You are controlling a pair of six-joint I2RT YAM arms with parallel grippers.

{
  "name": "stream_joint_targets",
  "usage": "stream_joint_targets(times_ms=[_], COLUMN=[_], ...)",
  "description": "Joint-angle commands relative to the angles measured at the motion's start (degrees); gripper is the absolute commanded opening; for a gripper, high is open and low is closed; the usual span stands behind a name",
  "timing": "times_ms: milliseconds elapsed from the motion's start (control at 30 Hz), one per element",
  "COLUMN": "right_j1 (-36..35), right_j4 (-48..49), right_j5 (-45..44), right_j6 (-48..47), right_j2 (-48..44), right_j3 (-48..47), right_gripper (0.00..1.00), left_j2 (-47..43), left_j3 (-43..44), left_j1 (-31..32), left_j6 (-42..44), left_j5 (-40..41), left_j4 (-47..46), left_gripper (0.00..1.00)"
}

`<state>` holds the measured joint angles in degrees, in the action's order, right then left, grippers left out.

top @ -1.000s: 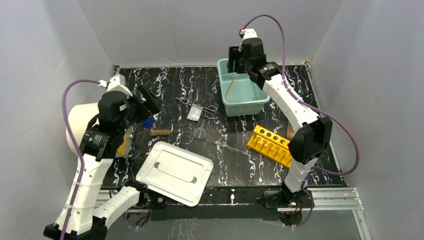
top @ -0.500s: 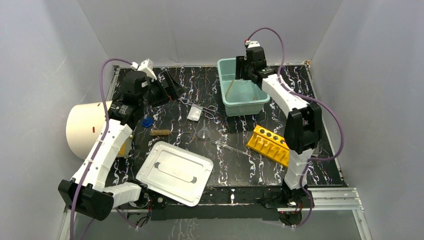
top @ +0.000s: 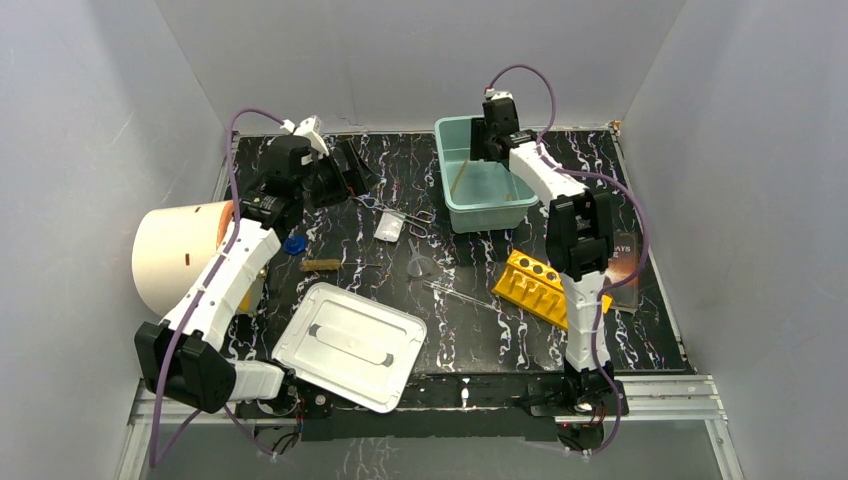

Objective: Organize the chemistry lab equipment

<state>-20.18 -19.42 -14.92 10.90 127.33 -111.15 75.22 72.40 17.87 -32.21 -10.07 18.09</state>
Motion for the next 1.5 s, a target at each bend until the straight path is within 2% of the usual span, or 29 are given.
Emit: stream_joint_targets(times_ms=[0, 200, 633, 800, 867, 1000, 1100, 1300, 1467], right_j1=[1.2, 1.2, 1.4, 1.7, 1.6, 1.6, 1.6, 1.2, 0.3], right_j4=[-0.6, -0.3, 0.4, 0.1, 0.1, -0.8, -2.3, -6.5, -10.6], right_j5=[-0.2, -0.9, -2.0, -1.7, -2.1, -3.1, -5.1, -5.4, -0.4], right_j6=[0.5, 0.6, -1.7, -1.9, -2.0, -1.9, -1.7, -0.1, 1.1], right_j2=[1.7, 4.1, 13.0, 15.2, 15.4, 14.5, 12.5, 7.8, 3.2], right_j3=[-6.8, -7.4, -16.6, -18.6, -19.1, -19.3, -19.8, -20.0, -20.1], right_gripper=[0.52, 0.53, 0.55, 0.56, 0.59, 0.76, 0.84, 0.89, 0.87], left_j2=[-1.9, 0.3, 4.9, 6.8, 7.2, 8.2, 9.1, 11.3, 11.6], left_j3=[-0.1, 3.3, 6.5, 9.5, 10.5, 12.3, 13.4, 16.2, 16.7], left_j1=[0.2, 0.2, 0.2, 0.2, 0.2, 0.2, 0.2, 0.2, 0.2], left_j6=[4.4, 11.1, 9.4, 11.5, 12.1, 11.9, 11.1, 8.9, 6.2], left_j5=[3.4, 3.8, 3.4, 3.4, 4.6, 6.6, 7.6, 9.3, 12.6], left_j4=[-2.0, -1.0, -0.7, 0.8, 1.3, 2.0, 2.3, 2.6, 3.4], left_gripper=[0.98, 0.98, 0.98, 0.98, 0.98, 0.98, 0.98, 0.98, 0.98])
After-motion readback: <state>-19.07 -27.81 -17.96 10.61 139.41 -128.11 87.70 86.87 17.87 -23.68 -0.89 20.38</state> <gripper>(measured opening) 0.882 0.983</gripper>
